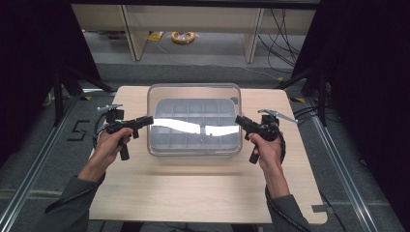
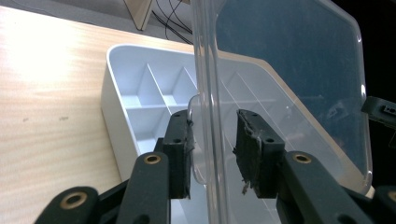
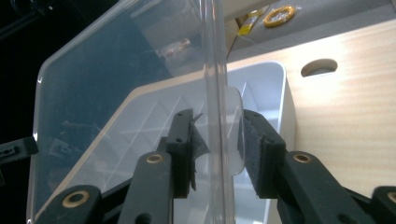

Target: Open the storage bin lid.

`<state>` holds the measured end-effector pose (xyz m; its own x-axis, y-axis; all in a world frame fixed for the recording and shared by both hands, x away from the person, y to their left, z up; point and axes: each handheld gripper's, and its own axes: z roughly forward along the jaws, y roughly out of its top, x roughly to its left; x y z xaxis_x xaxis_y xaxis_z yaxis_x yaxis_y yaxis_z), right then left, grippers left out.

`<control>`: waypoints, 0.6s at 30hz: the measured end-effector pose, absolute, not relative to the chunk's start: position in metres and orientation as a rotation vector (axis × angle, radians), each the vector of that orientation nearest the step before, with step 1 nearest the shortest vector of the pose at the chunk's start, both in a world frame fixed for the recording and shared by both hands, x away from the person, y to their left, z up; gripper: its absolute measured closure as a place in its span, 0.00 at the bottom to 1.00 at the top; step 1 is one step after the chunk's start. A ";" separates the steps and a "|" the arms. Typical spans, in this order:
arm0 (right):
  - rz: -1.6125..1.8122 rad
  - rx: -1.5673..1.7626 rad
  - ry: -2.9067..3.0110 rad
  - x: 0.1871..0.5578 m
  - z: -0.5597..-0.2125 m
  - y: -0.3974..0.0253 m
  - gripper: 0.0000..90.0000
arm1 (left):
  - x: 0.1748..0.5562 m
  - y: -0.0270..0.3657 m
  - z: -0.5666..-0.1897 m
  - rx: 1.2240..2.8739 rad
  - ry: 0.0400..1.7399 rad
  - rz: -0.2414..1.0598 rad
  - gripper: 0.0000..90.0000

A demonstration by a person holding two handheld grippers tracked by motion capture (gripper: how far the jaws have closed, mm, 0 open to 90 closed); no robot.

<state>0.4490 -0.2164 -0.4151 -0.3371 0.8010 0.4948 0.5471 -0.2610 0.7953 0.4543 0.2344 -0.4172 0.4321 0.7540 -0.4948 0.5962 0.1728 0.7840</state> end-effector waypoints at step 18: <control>1.638 1.687 1.825 0.396 -0.437 -0.220 0.73 | 0.404 0.237 -0.440 1.603 1.228 0.159 0.72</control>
